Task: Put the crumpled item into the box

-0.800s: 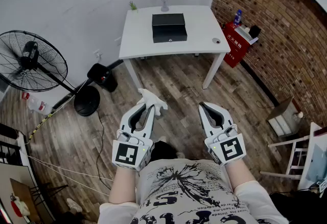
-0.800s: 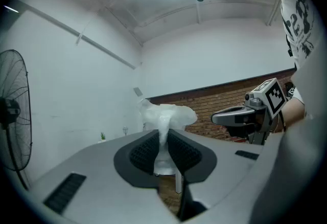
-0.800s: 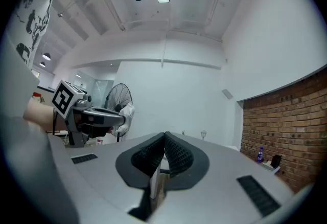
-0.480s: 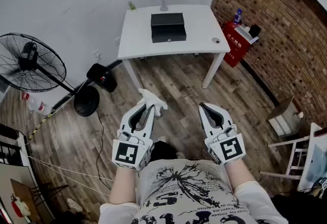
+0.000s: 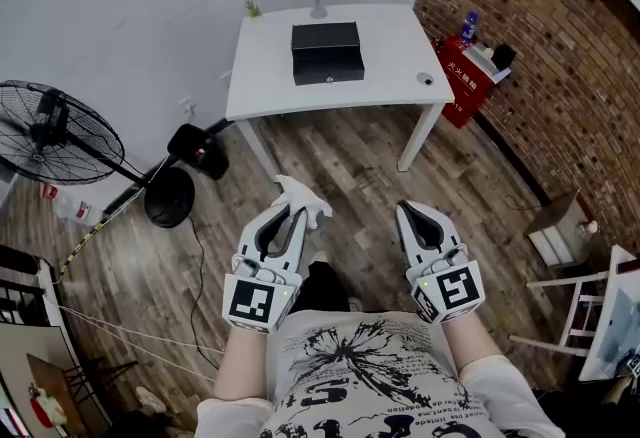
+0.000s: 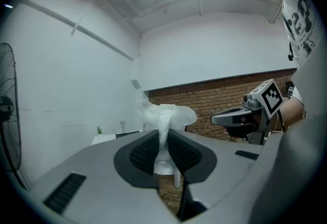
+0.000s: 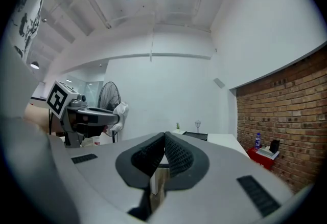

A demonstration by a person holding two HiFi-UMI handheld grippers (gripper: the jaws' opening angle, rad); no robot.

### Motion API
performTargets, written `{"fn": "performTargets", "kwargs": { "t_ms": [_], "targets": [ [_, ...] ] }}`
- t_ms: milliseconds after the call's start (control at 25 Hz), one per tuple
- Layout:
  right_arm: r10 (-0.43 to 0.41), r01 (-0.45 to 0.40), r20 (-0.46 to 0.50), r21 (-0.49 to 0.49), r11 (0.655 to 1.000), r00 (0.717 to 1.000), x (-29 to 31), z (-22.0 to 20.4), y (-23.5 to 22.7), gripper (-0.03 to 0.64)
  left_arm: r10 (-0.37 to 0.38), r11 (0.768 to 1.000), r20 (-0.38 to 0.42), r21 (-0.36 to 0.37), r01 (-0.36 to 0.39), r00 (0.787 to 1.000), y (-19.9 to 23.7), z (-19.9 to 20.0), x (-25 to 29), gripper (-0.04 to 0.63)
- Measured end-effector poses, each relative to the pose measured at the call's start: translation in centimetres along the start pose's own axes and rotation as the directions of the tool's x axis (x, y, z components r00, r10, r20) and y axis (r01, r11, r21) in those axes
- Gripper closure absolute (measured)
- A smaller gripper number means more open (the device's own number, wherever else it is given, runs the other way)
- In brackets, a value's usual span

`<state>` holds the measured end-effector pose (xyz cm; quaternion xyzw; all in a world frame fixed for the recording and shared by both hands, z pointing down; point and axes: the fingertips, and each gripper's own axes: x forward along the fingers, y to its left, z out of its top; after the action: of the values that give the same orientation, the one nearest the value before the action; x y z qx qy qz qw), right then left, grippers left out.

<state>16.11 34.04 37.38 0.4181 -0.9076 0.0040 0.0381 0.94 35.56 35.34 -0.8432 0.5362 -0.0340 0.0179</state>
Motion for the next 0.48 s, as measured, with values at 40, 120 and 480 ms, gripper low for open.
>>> {"fn": "performTargets", "kwargs": {
  "t_ms": [40, 120, 480],
  "targets": [
    [0.001, -0.001, -0.006, 0.004, 1.0, 1.0, 0.9, -0.2, -0.4, 0.603, -0.004, 1.0, -0.002, 0.006, 0.004, 1.0, 0.5, -0.1, 0.7, 0.529],
    [0.002, -0.001, -0.019, 0.013, 1.0, 1.0, 3.0, -0.7, -1.1, 0.603, -0.006, 1.0, -0.01, 0.011, 0.007, 1.0, 1.8, -0.4, 2.1, 0.529],
    [-0.024, 0.026, -0.077, 0.023, 0.999, 0.997, 16.9, -0.7, -5.9, 0.603, -0.039, 0.999, -0.063, 0.002, 0.04, 0.997, 12.8, -1.9, 13.3, 0.529]
  ]
}}
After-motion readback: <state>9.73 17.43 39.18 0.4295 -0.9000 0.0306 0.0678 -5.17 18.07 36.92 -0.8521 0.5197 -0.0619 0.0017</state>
